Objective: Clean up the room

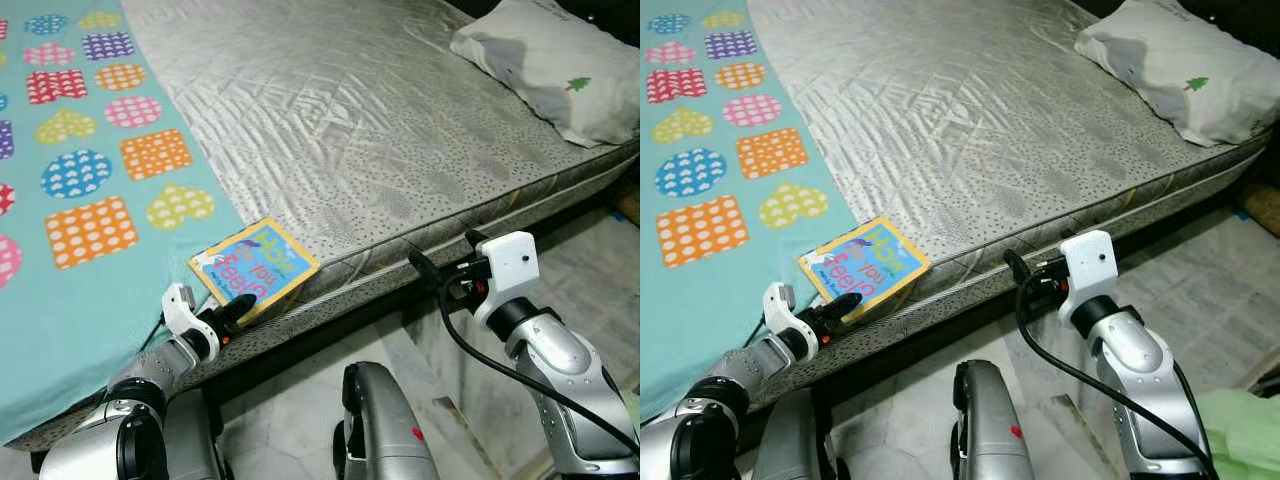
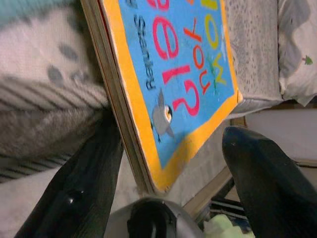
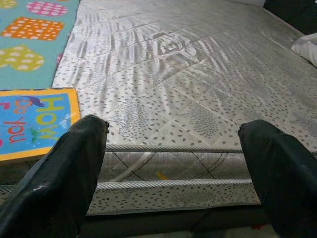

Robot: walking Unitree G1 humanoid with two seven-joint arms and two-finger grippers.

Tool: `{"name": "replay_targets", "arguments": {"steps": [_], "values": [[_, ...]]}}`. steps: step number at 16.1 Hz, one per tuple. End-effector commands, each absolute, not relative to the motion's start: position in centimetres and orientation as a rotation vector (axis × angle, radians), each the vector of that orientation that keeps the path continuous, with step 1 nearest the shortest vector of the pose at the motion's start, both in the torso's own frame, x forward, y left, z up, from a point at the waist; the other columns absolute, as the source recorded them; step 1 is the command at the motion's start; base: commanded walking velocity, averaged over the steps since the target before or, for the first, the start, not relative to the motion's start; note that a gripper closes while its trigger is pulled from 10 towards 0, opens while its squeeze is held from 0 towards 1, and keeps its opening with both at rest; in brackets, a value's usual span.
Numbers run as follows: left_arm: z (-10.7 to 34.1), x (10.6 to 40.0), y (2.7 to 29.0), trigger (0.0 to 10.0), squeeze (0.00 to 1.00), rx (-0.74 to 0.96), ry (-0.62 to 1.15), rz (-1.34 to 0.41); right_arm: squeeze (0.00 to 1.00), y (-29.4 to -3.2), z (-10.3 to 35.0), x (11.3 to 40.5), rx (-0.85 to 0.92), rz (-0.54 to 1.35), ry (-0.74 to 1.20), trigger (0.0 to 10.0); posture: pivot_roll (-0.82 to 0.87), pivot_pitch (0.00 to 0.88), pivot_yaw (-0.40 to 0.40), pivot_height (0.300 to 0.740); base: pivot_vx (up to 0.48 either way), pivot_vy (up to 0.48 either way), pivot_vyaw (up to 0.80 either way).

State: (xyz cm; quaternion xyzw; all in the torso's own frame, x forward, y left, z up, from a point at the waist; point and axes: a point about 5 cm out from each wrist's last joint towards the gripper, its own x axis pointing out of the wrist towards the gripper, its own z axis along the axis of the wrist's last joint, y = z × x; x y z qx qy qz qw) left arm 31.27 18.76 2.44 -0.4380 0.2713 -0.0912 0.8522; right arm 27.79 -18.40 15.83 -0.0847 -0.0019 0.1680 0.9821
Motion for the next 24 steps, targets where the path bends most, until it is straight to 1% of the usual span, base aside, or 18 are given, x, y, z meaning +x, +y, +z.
{"name": "replay_targets", "arguments": {"steps": [1, 2, 9, 10, 11, 14, 15, 16, 18, 19, 20, 21, 24], "values": [[1.9, 30.8, 18.4, 2.3, 0.0, -0.974, 0.592, -0.19, 0.0, -18.7, 16.3, 27.9, -0.184, 0.326, -0.017, 10.0, -0.25, 0.168, -0.101, 0.543, 0.0, 0.0, 0.0], [1.8, 30.7, 18.4, 0.0, 0.0, -0.982, 0.594, -0.187, 0.0, -18.7, 16.3, 27.9, -0.185, 0.326, -0.018, 10.0, -0.26, 0.168, -0.102, 0.543, 0.0, 0.0, 0.0], [2.7, 31.4, 18.7, 0.0, 0.0, -1.042, 0.514, -0.168, 0.0, -18.7, 16.5, 28.1, -0.193, 0.314, -0.033, 10.0, -0.26, 0.163, -0.097, 0.543, 0.0, 0.0, 0.0], [2.7, 31.5, 18.8, 1.4, 0.0, -1.04, 0.507, -0.168, 0.0, -18.7, 16.5, 28.1, -0.194, 0.313, -0.034, 10.0, -0.26, 0.162, -0.097, 0.543, 0.0, 0.0, 0.0], [2.8, 31.5, 18.9, 10.0, 0.0, -1.043, 0.501, -0.164, 0.0, -18.7, 16.5, 28.1, -0.195, 0.313, -0.035, 10.0, -0.26, 0.162, -0.097, 0.543, 0.0, 0.0, 0.0], [2.5, 31.2, 19.6, 10.0, 0.0, -1.049, 0.489, -0.136, 0.0, -18.7, 16.5, 28.2, -0.197, 0.312, -0.037, 10.0, -0.26, 0.162, -0.097, 0.543, 0.0, 0.0, 0.0], [2.4, 31.1, 19.8, 10.0, 0.82, -1.034, 0.498, -0.126, 0.0, -18.6, 16.5, 28.2, -0.198, 0.312, -0.038, 10.0, -0.26, 0.162, -0.096, 0.543, 0.0, 0.0, 0.0], [2.3, 31.0, 19.8, 10.0, 1.0, -1.024, 0.506, -0.124, 0.0, -18.6, 16.4, 28.3, -0.198, 0.312, -0.038, 10.0, -0.26, 0.161, -0.095, 0.543, 0.0, 0.0, 0.0], [2.2, 31.0, 20.0, 10.0, 1.0, -1.022, 0.505, -0.1, 0.0, -18.6, 16.4, 28.3, -0.196, 0.311, -0.041, 10.0, -0.25, 0.159, -0.092, 0.543, 0.0, 0.0, 0.0], [2.3, 31.1, 20.2, 10.0, 0.91, -1.034, 0.493, -0.084, 0.0, -18.5, 16.4, 28.4, -0.195, 0.311, -0.043, 10.0, -0.26, 0.158, -0.09, 0.543, 0.0, 0.0, 0.0], [2.3, 31.1, 20.3, 0.6, 0.0, -1.048, 0.486, -0.076, 0.0, -18.4, 16.4, 28.4, -0.195, 0.31, -0.044, 10.0, -0.26, 0.158, -0.089, 0.543, 0.0, 0.0, 0.0], [2.4, 31.1, 20.5, 0.0, 0.0, -1.06, 0.476, -0.071, 0.0, -18.5, 16.4, 28.4, -0.195, 0.308, -0.045, 10.0, -0.26, 0.158, -0.086, 0.543, 0.0, 0.0, 0.0], [2.6, 31.2, 20.7, 0.0, 0.0, -1.074, 0.453, -0.071, 0.0, -18.7, 16.3, 28.4, -0.196, 0.298, -0.047, 10.0, -0.26, 0.158, -0.082, 0.543, 0.0, 0.0, 0.0]]}}
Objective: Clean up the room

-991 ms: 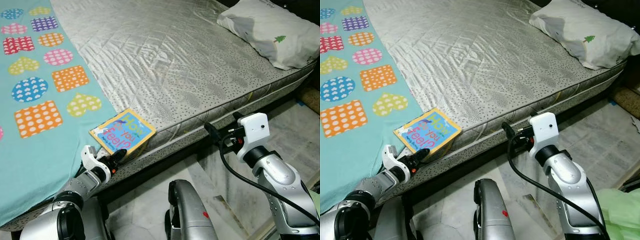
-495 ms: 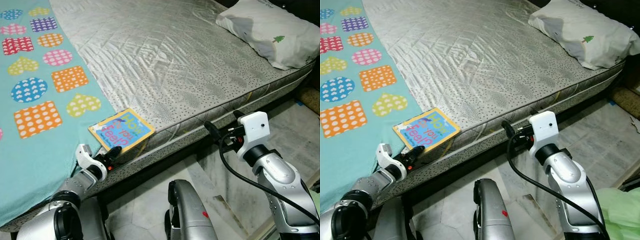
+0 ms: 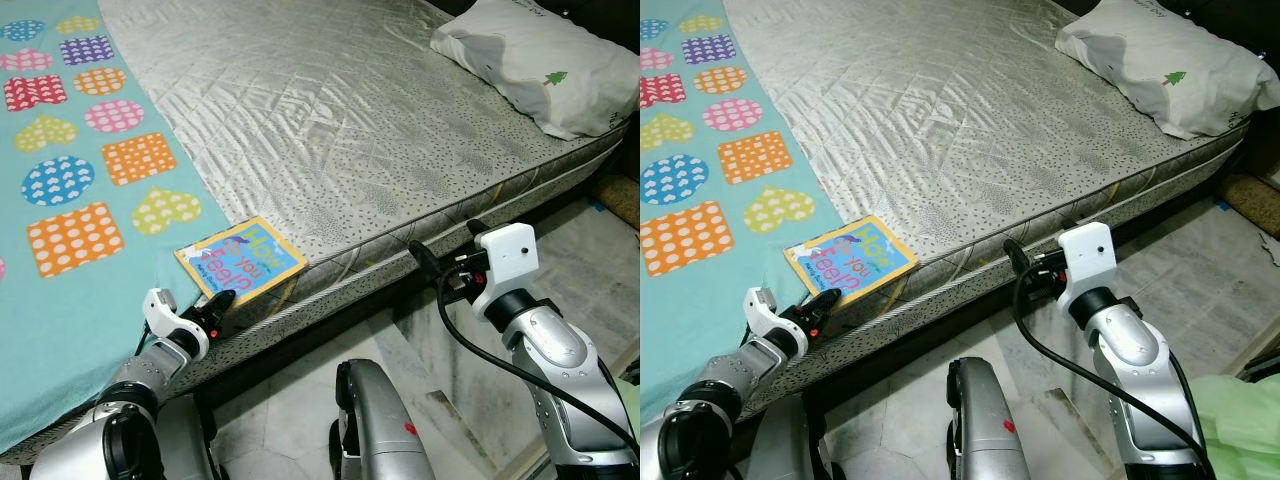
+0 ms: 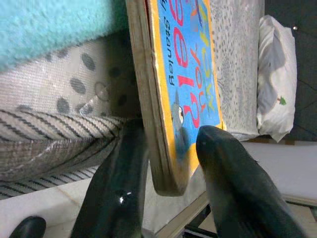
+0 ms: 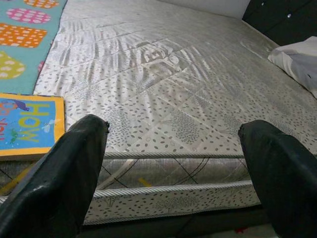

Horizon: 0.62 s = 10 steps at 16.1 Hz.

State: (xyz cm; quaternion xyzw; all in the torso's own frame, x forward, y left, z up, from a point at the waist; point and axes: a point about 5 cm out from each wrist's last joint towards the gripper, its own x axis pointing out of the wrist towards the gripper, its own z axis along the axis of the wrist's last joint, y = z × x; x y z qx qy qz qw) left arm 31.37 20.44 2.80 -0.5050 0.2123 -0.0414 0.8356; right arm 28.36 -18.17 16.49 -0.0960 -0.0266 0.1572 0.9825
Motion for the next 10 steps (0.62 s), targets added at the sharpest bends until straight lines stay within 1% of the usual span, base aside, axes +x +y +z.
{"name": "replay_targets", "arguments": {"steps": [1, 6, 8, 10], "values": [[2.64, 31.2, 20.68, 0.0, 0.0, -1.081, 0.444, -0.072, 0.0, -18.7, 16.32, 28.39, -0.196, 0.296, -0.048, 10.0, -0.26, 0.157, -0.081, 0.543, 0.0, 0.0, 0.0], [3.32, 31.67, 20.48, 0.0, 0.0, -1.12, 0.398, -0.11, 0.0, -18.59, 16.33, 28.47, -0.19, 0.294, -0.053, 10.0, -0.26, 0.152, -0.078, 0.543, 0.0, 0.0, 0.0], [3.42, 31.68, 20.13, 0.0, 0.0, -1.13, 0.4, -0.148, 0.0, -18.38, 16.2, 28.53, -0.177, 0.32, -0.046, 10.0, -0.25, 0.148, -0.078, 0.543, 0.0, 0.0, 0.0], [3.42, 31.67, 20.2, 0.0, 0.0, -1.13, 0.393, -0.147, 0.0, -18.13, 16.0, 28.53, -0.158, 0.351, -0.031, 10.0, -0.25, 0.145, -0.078, 0.543, 0.0, 0.0, 0.0]]}}
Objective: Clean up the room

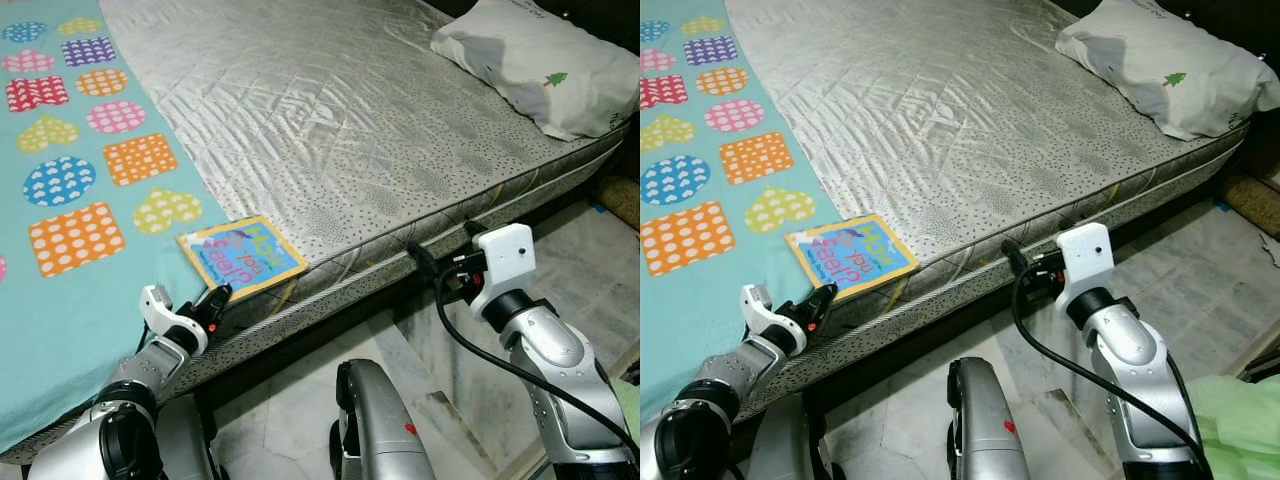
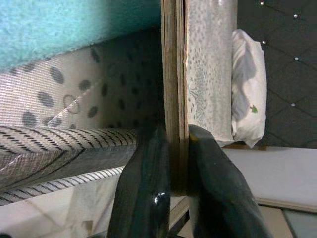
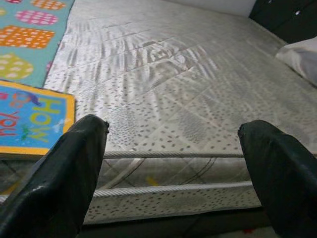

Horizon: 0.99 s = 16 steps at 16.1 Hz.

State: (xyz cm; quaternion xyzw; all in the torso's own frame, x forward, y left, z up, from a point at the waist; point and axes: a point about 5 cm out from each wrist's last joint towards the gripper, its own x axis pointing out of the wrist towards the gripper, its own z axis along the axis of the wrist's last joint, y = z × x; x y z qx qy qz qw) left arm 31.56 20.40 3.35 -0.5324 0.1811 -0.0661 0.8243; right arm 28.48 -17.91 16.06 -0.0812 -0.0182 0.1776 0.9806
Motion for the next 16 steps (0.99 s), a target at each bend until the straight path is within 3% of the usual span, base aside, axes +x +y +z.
{"name": "replay_targets", "arguments": {"steps": [1, 4, 7, 9, 11, 13, 16], "values": [[3.4, 31.7, 20.3, 0.0, 0.0, -1.13, 0.389, -0.144, 0.0, -17.9, 15.9, 28.4, -0.144, 0.38, -0.021, 10.0, -0.25, 0.145, -0.077, 0.543, 0.0, 0.0, 0.0], [3.8, 31.8, 20.5, 0.0, 0.0, -1.123, 0.371, -0.165, 0.0, -17.0, 14.9, 27.4, -0.075, 0.565, 0.073, 10.0, -0.24, 0.136, -0.072, 0.543, 0.0, 0.0, 0.0], [5.0, 32.7, 20.5, 0.0, 0.0, -1.092, 0.334, -0.212, 0.0, -17.4, 14.2, 27.3, -0.147, 0.611, 0.099, 10.0, -0.22, 0.126, -0.065, 0.543, 0.0, 0.0, 0.0], [6.2, 33.5, 20.5, 0.0, 0.0, -1.06, 0.273, -0.248, 0.0, -17.6, 13.9, 27.6, -0.156, 0.581, 0.102, 10.0, -0.19, 0.114, -0.057, 0.543, 0.0, 0.0, 0.0], [7.5, 34.2, 20.4, 0.0, 0.0, -0.948, 0.258, -0.34, 0.0, -17.9, 12.5, 29.3, -0.192, 0.391, 0.15, 10.0, -0.15, 0.102, -0.046, 0.543, 0.0, 0.0, 0.0], [8.1, 34.4, 20.7, 0.0, 0.0, -0.874, 0.249, -0.352, 0.0, -17.5, 11.8, 29.8, -0.222, 0.344, 0.182, 10.0, -0.13, 0.098, -0.038, 0.543, 0.0, 0.0, 0.0], [9.3, 34.5, 21.7, 0.0, 0.0, -0.69, 0.197, -0.373, 0.0, -17.0, 11.8, 30.7, -0.161, 0.263, 0.138, 10.0, -0.08, 0.086, -0.026, 0.543, 0.0, 0.0, 0.0]]}}
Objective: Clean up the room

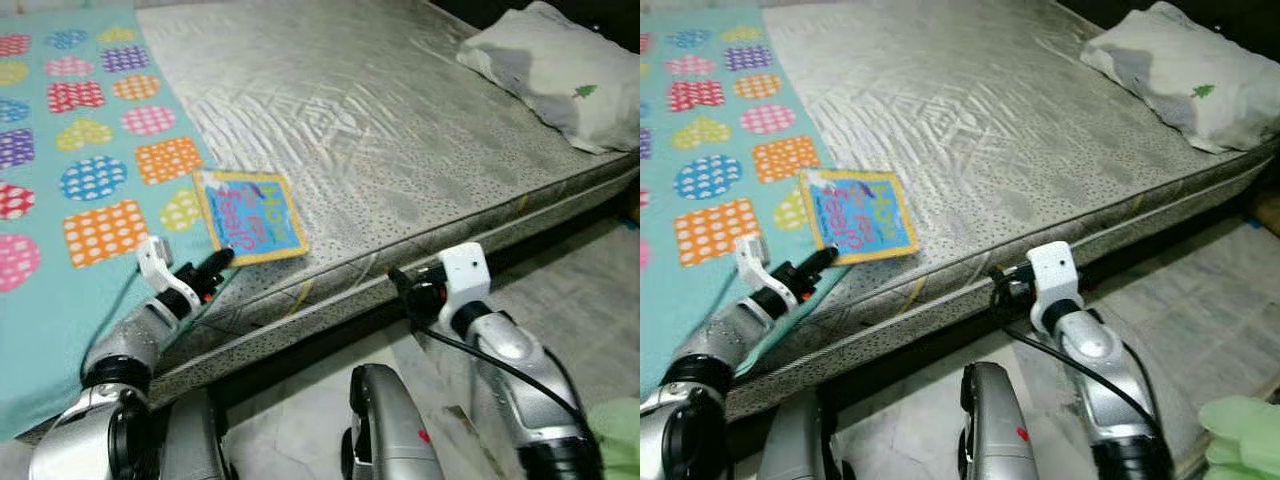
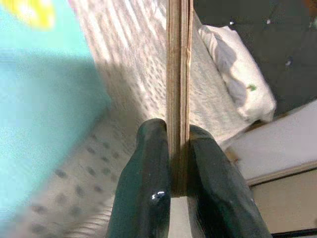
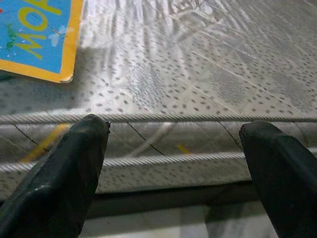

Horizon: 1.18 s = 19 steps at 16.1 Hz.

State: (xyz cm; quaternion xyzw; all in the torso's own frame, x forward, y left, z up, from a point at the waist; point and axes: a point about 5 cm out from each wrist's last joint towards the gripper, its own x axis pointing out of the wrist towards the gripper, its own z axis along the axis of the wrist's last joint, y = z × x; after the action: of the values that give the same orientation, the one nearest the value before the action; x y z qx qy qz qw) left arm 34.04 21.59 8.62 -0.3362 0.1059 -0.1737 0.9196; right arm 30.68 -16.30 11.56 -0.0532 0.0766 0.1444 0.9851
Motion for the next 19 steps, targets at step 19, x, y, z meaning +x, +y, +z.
{"name": "replay_targets", "arguments": {"steps": [19], "values": [[12.8, 27.8, 17.3, 0.0, 0.0, -0.439, -0.05, -0.266, 0.0, -13.9, 16.9, 32.3, 0.232, 0.196, -0.098, 10.0, -0.02, 0.063, 0.001, 0.637, 0.0, 0.0, 0.0]]}}
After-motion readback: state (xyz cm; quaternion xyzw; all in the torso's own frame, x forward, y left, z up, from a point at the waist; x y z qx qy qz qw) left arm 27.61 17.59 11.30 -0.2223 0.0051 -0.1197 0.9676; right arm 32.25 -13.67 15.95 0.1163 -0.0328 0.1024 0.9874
